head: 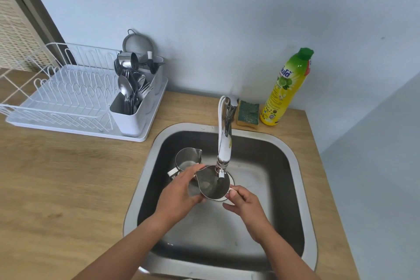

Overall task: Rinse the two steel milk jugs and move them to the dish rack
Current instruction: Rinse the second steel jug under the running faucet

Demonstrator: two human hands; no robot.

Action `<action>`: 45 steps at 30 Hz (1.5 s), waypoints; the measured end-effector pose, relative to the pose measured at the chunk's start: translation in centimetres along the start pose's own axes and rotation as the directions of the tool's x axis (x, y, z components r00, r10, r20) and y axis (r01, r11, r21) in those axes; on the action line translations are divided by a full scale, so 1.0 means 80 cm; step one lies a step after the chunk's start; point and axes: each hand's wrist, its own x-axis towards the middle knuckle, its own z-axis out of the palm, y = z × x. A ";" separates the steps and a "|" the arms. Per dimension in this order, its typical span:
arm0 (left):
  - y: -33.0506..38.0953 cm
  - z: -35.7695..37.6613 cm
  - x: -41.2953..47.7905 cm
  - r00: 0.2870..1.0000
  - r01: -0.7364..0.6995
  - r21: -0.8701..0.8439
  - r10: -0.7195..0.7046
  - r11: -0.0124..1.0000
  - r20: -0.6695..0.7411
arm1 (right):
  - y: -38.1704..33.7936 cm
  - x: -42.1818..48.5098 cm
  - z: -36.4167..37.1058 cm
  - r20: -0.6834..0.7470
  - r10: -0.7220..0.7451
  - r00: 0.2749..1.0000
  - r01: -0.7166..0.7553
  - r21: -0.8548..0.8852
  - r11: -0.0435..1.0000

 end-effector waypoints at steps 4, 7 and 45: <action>-0.001 -0.008 -0.008 1.000 0.021 0.011 -0.021 1.000 0.021 | 0.004 0.002 0.005 0.048 0.035 0.998 -0.034 -0.006 0.999; -0.001 -0.011 -0.014 0.997 0.060 -0.013 -0.060 0.998 0.044 | 0.006 0.002 0.006 0.051 0.063 0.997 -0.061 -0.045 0.997; 0.052 0.003 0.039 0.996 0.084 -0.100 -0.085 0.991 0.001 | -0.043 -0.004 -0.034 -0.125 -0.274 0.954 0.189 -0.458 0.868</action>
